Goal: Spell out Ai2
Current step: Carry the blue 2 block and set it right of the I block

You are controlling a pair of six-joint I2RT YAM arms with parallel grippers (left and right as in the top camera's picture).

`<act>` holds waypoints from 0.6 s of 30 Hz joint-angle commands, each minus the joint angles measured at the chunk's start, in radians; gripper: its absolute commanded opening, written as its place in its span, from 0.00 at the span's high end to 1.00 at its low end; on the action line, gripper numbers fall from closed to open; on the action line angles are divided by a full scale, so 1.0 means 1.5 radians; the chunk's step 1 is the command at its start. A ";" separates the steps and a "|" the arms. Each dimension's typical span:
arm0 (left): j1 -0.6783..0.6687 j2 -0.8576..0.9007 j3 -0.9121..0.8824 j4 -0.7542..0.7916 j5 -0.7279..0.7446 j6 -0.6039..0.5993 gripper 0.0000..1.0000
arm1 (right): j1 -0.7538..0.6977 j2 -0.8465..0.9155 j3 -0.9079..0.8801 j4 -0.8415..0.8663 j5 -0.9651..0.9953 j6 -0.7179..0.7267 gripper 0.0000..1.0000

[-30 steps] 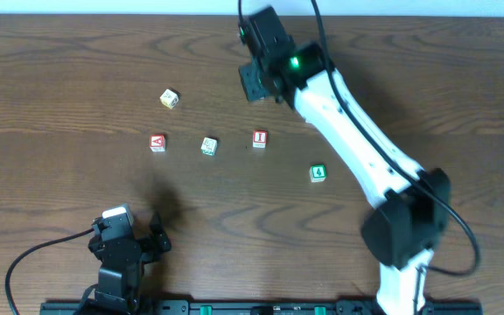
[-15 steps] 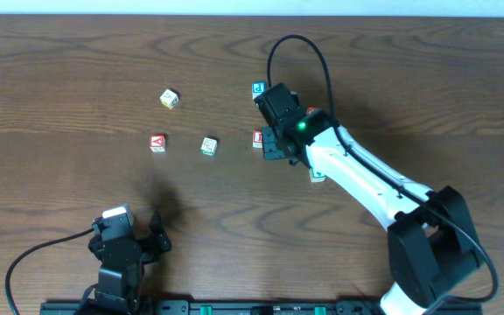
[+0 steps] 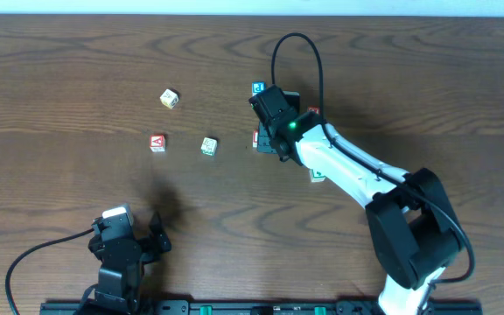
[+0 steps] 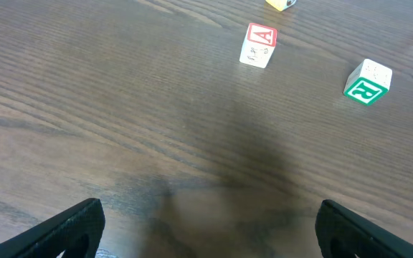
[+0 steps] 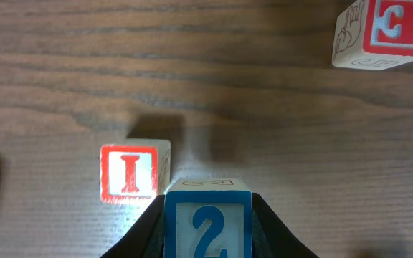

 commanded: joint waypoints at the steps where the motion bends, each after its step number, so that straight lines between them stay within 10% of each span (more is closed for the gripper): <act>1: 0.003 -0.004 -0.006 -0.005 -0.002 -0.008 0.04 | -0.018 0.002 0.001 0.011 0.010 0.025 0.99; 18: 0.003 -0.004 -0.006 -0.005 -0.002 -0.008 0.05 | -0.026 0.048 0.002 0.038 -0.010 0.037 0.99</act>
